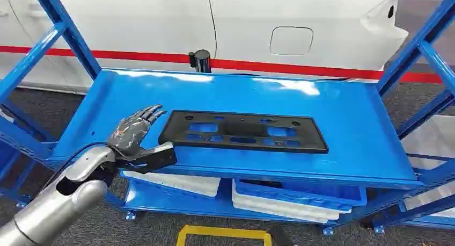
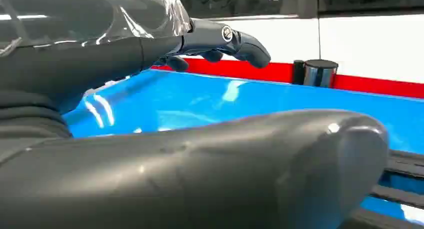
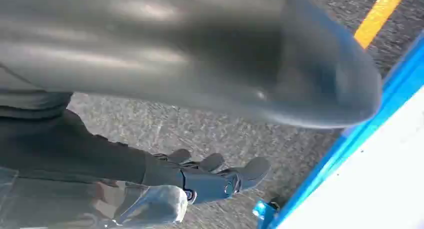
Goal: Take the parts from the cabinet and place them on the table.
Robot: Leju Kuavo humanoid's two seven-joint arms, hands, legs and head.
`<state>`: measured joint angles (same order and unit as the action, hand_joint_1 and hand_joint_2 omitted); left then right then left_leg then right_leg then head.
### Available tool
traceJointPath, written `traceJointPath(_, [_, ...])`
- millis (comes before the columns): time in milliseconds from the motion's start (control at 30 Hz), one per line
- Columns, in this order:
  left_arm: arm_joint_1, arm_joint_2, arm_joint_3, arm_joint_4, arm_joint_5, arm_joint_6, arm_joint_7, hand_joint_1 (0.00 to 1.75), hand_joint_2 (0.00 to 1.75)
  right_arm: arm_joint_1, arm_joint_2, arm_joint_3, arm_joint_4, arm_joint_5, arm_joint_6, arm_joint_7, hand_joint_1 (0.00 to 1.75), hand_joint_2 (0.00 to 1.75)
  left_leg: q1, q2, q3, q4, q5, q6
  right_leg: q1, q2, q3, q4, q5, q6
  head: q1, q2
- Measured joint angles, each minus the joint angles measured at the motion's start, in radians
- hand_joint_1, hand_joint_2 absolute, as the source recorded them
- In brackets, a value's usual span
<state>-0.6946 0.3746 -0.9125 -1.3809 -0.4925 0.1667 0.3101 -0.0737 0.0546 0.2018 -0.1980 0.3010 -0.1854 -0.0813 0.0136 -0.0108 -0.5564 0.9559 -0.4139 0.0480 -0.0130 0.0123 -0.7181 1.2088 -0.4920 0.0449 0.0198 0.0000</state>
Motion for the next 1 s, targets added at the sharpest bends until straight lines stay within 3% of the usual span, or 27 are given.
traceJointPath(67, [0.001, -0.002, -0.003, 0.002, 0.0, -0.001, 0.0, 0.0, 0.0, 0.001, -0.002, 0.0, 0.0, 0.0, 0.0, 0.0, 0.0, 0.0, 0.0, -0.002, 0.019, -0.001, -0.014, -0.004, 0.006, 0.0, 0.074, -0.202, 0.117, -0.014, 0.001, 0.0])
traceJointPath(100, [0.001, -0.003, -0.005, 0.003, 0.0, -0.001, 0.0, 0.0, 0.0, 0.002, -0.002, 0.0, 0.0, 0.0, 0.0, 0.0, 0.0, 0.0, -0.009, -0.005, 0.021, 0.001, -0.022, -0.011, 0.015, 0.002, 0.093, -0.245, 0.118, -0.018, 0.0, 0.0])
traceJointPath(200, [0.003, -0.005, -0.009, 0.003, 0.0, -0.003, 0.0, 0.0, 0.0, 0.004, -0.002, 0.0, 0.0, 0.0, 0.01, 0.0, 0.0, 0.0, -0.006, -0.008, 0.023, -0.009, -0.027, -0.023, 0.015, 0.001, 0.088, -0.246, 0.112, -0.023, 0.0, 0.0])
traceJointPath(267, [0.003, -0.006, -0.009, 0.003, 0.0, -0.002, 0.0, 0.0, 0.0, 0.005, 0.0, 0.0, 0.0, 0.0, 0.01, 0.0, 0.0, 0.0, -0.002, -0.006, 0.02, 0.0, -0.04, -0.033, 0.005, -0.001, 0.096, -0.259, 0.118, -0.034, 0.0, 0.0])
traceJointPath(333, [0.002, -0.006, -0.008, 0.003, 0.0, -0.003, 0.001, 0.0, 0.0, 0.006, -0.002, -0.001, 0.0, 0.0, 0.009, -0.001, 0.0, 0.0, -0.001, -0.004, -0.035, 0.122, -0.106, -0.039, 0.006, -0.001, 0.102, -0.26, 0.113, -0.042, -0.003, 0.0])
traceJointPath(400, [0.006, -0.006, -0.014, 0.003, 0.002, -0.019, 0.01, 0.0, 0.0, 0.007, -0.001, -0.001, 0.0, -0.003, 0.009, -0.001, 0.0, 0.0, -0.001, -0.004, -0.124, 0.286, -0.163, -0.046, 0.008, -0.001, 0.104, -0.259, 0.108, -0.047, -0.003, 0.0])
traceJointPath(433, [0.009, -0.006, -0.018, 0.003, 0.002, -0.033, 0.014, 0.0, 0.0, 0.007, 0.0, -0.001, 0.0, -0.006, 0.009, -0.001, 0.0, 0.0, -0.001, -0.004, -0.151, 0.322, -0.163, -0.047, 0.008, 0.0, 0.105, -0.259, 0.107, -0.046, -0.003, 0.0])
traceJointPath(467, [0.009, -0.006, -0.022, 0.003, 0.001, -0.045, 0.018, 0.0, 0.0, 0.008, 0.0, 0.0, 0.0, -0.006, 0.009, -0.001, 0.0, 0.0, -0.001, -0.003, -0.151, 0.303, -0.139, -0.048, 0.008, 0.0, 0.107, -0.259, 0.104, -0.045, -0.003, 0.0])
traceJointPath(500, [0.007, -0.007, -0.024, 0.003, -0.002, -0.058, 0.022, 0.0, 0.0, 0.008, 0.0, 0.0, 0.0, -0.008, 0.009, -0.001, 0.0, 0.0, -0.001, -0.002, -0.127, 0.236, -0.094, -0.048, 0.007, 0.001, 0.111, -0.258, 0.102, -0.044, -0.003, 0.0])
traceJointPath(533, [0.004, -0.008, -0.027, 0.003, -0.007, -0.068, 0.024, 0.0, 1.75, 0.007, 0.0, 0.0, 0.0, -0.008, 0.009, -0.001, 0.0, 0.0, 0.0, -0.001, -0.091, 0.152, -0.048, -0.047, 0.008, 0.002, 0.116, -0.258, 0.099, -0.041, -0.003, 0.0])
traceJointPath(567, [0.0, -0.01, -0.03, 0.003, -0.013, -0.081, 0.029, 0.0, 1.75, 0.007, 0.0, 0.0, 0.0, -0.008, 0.009, -0.001, 0.0, 0.0, 0.0, 0.0, -0.045, 0.048, 0.003, -0.045, 0.008, 0.002, 0.121, -0.258, 0.095, -0.037, -0.003, 0.0])
traceJointPath(600, [-0.004, -0.012, -0.033, 0.003, -0.019, -0.088, 0.031, 0.0, 1.75, 0.006, 0.0, 0.0, 0.0, -0.008, 0.009, -0.001, 0.0, 0.0, -0.005, 0.001, -0.021, -0.005, 0.007, -0.039, 0.013, 0.003, 0.123, -0.256, 0.091, -0.032, -0.004, 0.0])
traceJointPath(733, [-0.016, -0.035, -0.064, 0.005, -0.069, -0.12, 0.049, 0.0, 1.75, 0.005, 0.001, 0.0, 0.0, -0.009, 0.009, -0.001, 0.0, 0.0, -0.013, 0.0, -0.017, -0.009, 0.013, -0.016, 0.012, 0.004, 0.122, -0.257, 0.089, -0.016, -0.002, 0.0])
traceJointPath(767, [-0.018, -0.043, -0.07, 0.005, -0.082, -0.129, 0.051, 0.0, 1.75, 0.005, 0.001, 0.0, 0.0, -0.009, 0.009, 0.0, 0.0, 0.0, -0.006, 0.001, -0.01, -0.016, 0.018, -0.009, 0.008, 0.003, 0.12, -0.248, 0.078, -0.011, -0.002, 0.0])
traceJointPath(800, [-0.021, -0.05, -0.075, 0.006, -0.093, -0.135, 0.052, 0.0, 1.75, 0.006, 0.001, 0.0, 0.0, -0.009, 0.009, 0.0, 0.0, 0.0, -0.005, 0.002, -0.006, -0.018, 0.017, -0.008, 0.01, 0.0, 0.113, -0.22, 0.061, -0.005, -0.001, 0.0])
traceJointPath(900, [-0.025, -0.078, -0.107, 0.023, -0.118, -0.154, 0.052, 0.0, 1.75, 0.006, 0.004, 0.001, 0.0, -0.01, 0.009, 0.0, 0.0, 0.0, -0.006, 0.003, -0.002, -0.017, 0.012, 0.003, 0.003, 0.0, -0.002, 0.019, -0.045, 0.006, 0.003, 0.0])
traceJointPath(933, [-0.023, -0.085, -0.115, 0.03, -0.124, -0.16, 0.052, 0.0, 1.75, 0.007, 0.005, 0.002, 0.0, -0.01, 0.009, 0.0, 0.0, 0.0, -0.006, 0.004, -0.001, -0.017, 0.011, 0.003, 0.002, 0.0, -0.027, 0.062, -0.05, 0.009, 0.003, 0.0])
traceJointPath(967, [-0.022, -0.091, -0.121, 0.037, -0.129, -0.165, 0.052, 0.0, 1.75, 0.007, 0.005, 0.002, 0.0, -0.011, 0.009, 0.0, 0.0, 0.0, -0.005, 0.003, 0.0, -0.017, 0.01, 0.003, 0.0, -0.001, -0.029, 0.057, -0.036, 0.01, 0.003, 0.0])
traceJointPath(1000, [-0.022, -0.098, -0.128, 0.045, -0.141, -0.172, 0.05, 0.0, 1.75, 0.006, 0.005, 0.002, 0.0, -0.011, 0.009, 0.002, 0.0, 0.0, -0.004, 0.003, 0.001, -0.016, 0.008, 0.002, -0.003, -0.001, -0.008, 0.007, -0.002, 0.011, 0.003, 0.0])
